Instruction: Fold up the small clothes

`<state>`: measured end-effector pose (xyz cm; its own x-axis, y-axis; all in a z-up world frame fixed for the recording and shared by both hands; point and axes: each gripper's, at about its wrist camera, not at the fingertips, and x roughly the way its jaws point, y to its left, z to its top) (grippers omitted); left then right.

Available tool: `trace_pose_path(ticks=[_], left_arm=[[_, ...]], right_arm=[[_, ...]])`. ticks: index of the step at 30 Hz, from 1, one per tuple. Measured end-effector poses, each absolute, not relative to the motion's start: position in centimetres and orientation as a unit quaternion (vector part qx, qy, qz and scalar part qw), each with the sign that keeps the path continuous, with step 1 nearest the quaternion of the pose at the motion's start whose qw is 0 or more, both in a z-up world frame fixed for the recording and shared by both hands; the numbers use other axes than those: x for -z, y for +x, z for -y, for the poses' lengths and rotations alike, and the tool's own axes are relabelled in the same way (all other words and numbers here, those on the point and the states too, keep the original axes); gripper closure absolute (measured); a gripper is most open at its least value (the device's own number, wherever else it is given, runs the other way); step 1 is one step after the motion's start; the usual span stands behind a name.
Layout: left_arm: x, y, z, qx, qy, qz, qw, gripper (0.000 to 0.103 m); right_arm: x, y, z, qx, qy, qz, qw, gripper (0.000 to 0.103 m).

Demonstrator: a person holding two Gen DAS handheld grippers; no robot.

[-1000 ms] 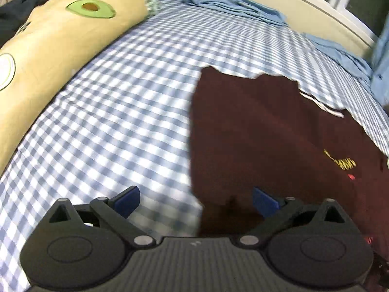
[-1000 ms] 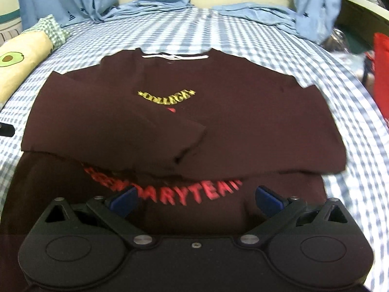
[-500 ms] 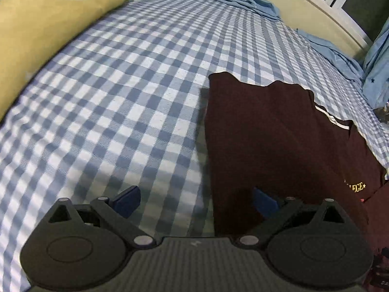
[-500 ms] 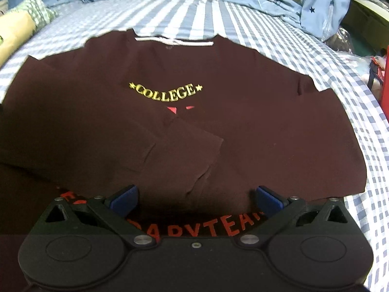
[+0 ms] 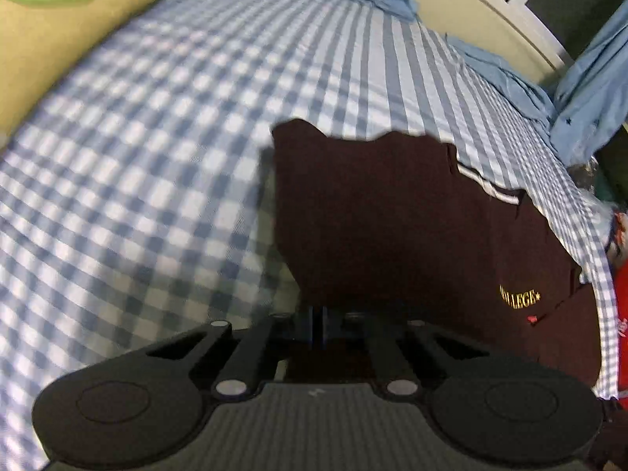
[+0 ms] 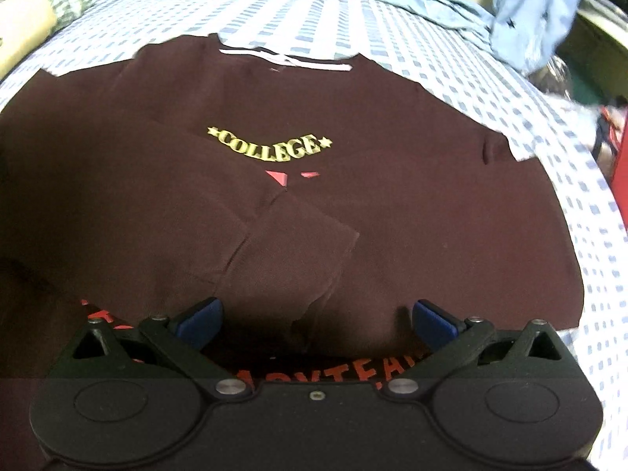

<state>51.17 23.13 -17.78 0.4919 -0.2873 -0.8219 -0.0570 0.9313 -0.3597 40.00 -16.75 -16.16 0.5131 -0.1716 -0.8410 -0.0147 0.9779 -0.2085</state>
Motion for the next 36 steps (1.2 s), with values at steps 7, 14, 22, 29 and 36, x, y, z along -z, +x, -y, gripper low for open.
trace_pose_path(ticks=[7,14,22,29,36], left_arm=[[18.9,52.2,-24.5,0.051,-0.166,-0.527,0.832,0.100],[19.7,51.2,-24.0,0.019,-0.172,-0.541,0.823,0.047],[16.9,46.0,-20.9,-0.074,-0.075,-0.486,0.868,0.006],[15.6,39.1,-14.5,-0.043,0.002,-0.442,0.896,0.001],[16.9,32.1,-5.9,0.078,0.105,-0.445,0.886,0.001]], right_arm=[[16.4,39.6,15.3,0.016,-0.114,-0.495,0.861,0.000],[15.1,38.3,16.2,0.031,-0.087,-0.481,0.872,0.000],[11.7,32.1,17.2,0.065,-0.072,-0.476,0.874,0.000],[9.1,24.4,17.6,0.040,-0.076,-0.463,0.882,0.000],[11.1,18.5,21.9,0.073,-0.012,-0.502,0.862,0.000]])
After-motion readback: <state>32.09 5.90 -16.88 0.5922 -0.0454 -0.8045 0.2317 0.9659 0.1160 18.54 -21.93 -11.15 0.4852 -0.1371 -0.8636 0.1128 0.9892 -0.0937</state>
